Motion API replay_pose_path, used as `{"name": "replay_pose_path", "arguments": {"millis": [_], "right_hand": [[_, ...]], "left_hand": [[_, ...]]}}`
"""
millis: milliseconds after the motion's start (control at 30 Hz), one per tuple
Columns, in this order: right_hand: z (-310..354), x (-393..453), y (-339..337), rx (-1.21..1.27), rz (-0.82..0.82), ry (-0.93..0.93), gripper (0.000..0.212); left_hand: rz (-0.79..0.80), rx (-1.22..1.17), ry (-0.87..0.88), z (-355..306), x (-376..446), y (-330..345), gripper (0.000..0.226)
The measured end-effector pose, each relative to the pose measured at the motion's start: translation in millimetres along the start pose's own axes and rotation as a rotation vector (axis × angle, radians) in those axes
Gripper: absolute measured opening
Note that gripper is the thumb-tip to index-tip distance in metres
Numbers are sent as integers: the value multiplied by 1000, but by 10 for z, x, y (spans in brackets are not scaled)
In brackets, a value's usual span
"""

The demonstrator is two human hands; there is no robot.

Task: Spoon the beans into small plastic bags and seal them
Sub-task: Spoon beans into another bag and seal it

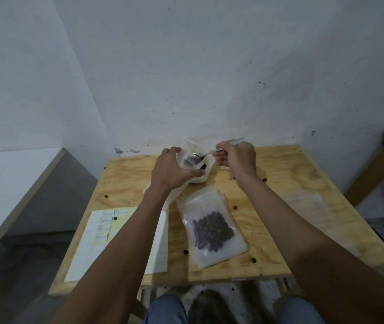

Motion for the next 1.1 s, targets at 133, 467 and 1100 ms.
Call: {"name": "replay_pose_path", "arguments": {"millis": [133, 467, 1100], "right_hand": [[-26, 6, -30, -46, -74, -122, 13], [-450, 71, -49, -295, -97, -152, 17], [-598, 185, -262, 205, -141, 274, 15]], "left_hand": [[28, -58, -56, 58, 18, 6, 98], [11, -207, -94, 113, 172, 18, 71], [18, -151, 56, -16, 177, 118, 90]]}}
Point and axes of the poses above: each hand's wrist, its own x-axis towards the middle knuckle, its own y-axis out of the palm, z = x × y, the point moved 8 cm from there along x, towards the middle knuckle, and after that the axes turned 6 degrees about y, right-handed, at the moved point
